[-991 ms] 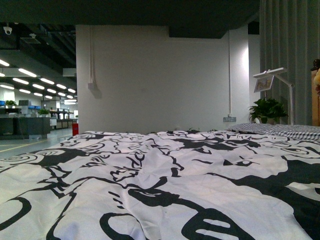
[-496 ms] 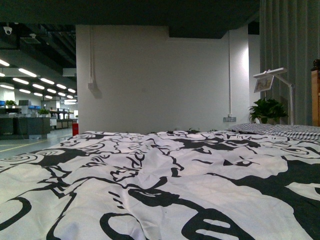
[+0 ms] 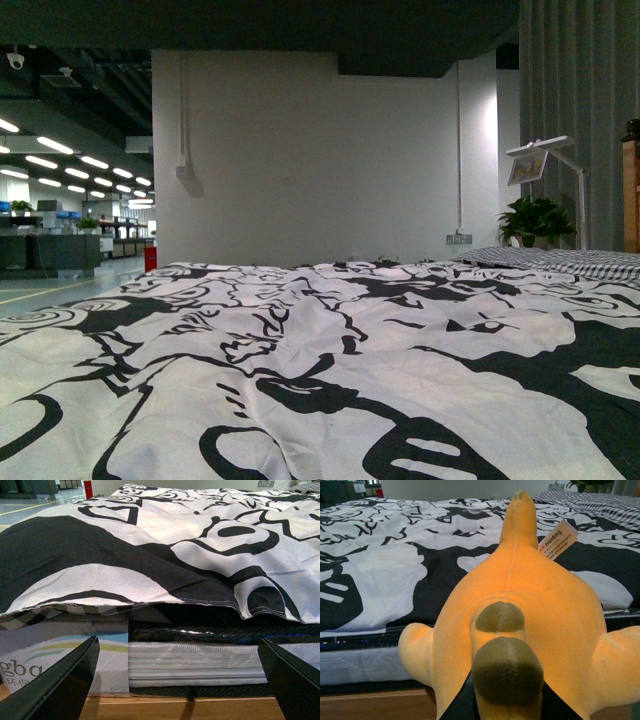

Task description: Put away toys

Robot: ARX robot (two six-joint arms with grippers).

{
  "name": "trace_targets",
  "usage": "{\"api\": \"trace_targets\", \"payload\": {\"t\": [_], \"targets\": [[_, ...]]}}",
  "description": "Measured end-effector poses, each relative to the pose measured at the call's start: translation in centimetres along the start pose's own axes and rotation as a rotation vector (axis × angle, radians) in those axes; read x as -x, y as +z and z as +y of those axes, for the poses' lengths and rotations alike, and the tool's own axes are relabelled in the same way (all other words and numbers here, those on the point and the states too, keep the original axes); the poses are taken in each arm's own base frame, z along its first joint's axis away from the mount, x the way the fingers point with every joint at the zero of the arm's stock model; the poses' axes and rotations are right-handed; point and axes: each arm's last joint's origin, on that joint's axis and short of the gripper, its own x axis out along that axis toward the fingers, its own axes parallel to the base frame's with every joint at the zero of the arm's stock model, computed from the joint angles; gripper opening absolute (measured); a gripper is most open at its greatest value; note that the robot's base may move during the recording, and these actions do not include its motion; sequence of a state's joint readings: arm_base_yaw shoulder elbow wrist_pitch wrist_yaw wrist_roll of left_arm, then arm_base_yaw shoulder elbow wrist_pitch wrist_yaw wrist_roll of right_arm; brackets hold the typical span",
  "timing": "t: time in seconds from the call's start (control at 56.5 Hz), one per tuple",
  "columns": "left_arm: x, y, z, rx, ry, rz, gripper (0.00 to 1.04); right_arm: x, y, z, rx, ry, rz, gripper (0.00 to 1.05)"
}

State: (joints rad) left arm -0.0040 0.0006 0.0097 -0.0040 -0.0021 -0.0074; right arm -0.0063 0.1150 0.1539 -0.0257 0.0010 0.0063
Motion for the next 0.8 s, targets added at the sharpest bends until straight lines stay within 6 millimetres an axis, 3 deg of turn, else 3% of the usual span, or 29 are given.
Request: {"api": "trace_targets", "payload": {"t": [0.797], "targets": [[0.0, 0.0, 0.0, 0.000, 0.000, 0.000, 0.98, 0.1, -2.4, 0.0, 0.000, 0.002, -0.007, 0.07]]}}
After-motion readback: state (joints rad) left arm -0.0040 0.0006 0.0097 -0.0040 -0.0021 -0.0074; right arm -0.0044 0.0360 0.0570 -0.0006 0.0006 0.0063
